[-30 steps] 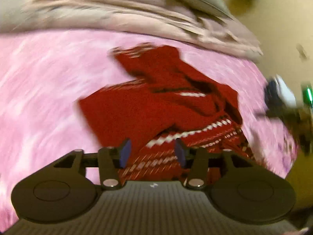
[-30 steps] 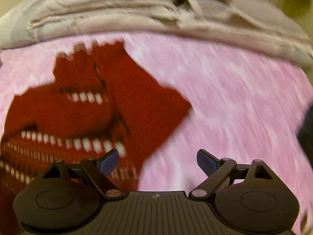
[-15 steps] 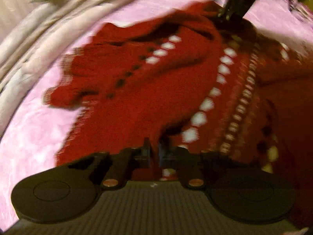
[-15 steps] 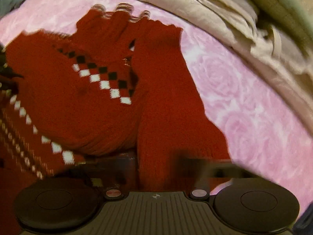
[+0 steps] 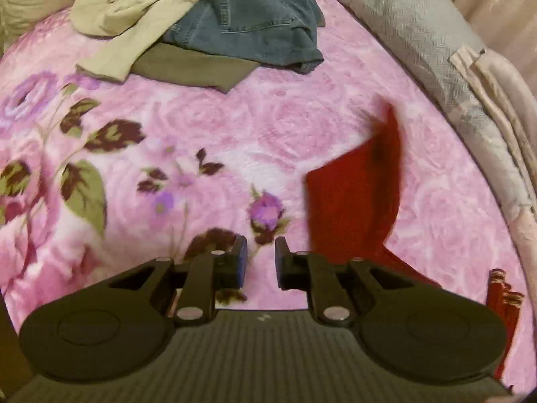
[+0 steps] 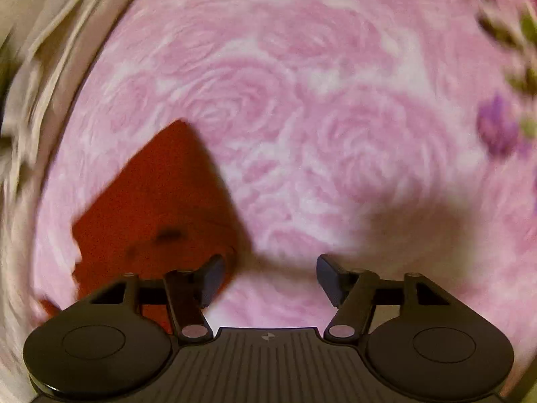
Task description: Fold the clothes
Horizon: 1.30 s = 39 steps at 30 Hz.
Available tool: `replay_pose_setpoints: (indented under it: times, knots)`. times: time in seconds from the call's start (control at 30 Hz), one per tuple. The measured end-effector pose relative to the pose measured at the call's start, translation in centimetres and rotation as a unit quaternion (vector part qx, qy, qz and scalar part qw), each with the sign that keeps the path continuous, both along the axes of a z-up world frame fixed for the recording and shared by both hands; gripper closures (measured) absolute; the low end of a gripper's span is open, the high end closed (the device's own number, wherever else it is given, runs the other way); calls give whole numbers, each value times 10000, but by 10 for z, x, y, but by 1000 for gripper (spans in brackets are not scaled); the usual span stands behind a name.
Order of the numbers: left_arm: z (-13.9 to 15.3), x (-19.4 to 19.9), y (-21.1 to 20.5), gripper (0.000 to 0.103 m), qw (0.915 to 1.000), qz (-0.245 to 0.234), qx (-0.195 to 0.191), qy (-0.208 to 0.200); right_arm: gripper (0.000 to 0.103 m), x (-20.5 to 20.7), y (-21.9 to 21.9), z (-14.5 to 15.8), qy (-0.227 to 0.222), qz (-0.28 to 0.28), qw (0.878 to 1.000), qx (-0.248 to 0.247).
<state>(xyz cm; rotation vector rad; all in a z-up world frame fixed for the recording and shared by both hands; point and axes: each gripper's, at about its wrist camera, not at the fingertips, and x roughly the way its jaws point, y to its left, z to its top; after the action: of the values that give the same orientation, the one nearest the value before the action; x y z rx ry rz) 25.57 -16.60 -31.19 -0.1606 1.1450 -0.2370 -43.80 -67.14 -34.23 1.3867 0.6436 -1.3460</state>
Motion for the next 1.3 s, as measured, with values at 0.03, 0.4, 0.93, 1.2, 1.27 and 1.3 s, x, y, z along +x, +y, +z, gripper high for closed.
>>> replay_pose_setpoints:
  times: [0.03,0.4,0.93,1.2,1.27,1.3]
  knots:
    - [4,-5,-10,88,9997,-198,-119,-67,39,9,2,10,319,363,9986,-198]
    - [-4,-78,-231,67,8925,-4450,-658,-340,1,223,-17,2,2053,5450,7801,-2284]
    - [-30,-69,-263,56,8492,-5260,-465,-4,1,50,-103,35,1953,1541,9560,-1552]
    - [-46,-79,-286,58,8268,-5608,-432,-8,15,224,-70,-5,291,5315,8318,-1573]
    - [-43,-82,-288,63,8234,-5652,-455,-193,15,257,-67,-24,258,5791,8000,-1552]
    - [-42,-84,-289,63,8216,-5674,-467,-285,20,268,-64,-32,286,5904,7917,-1540]
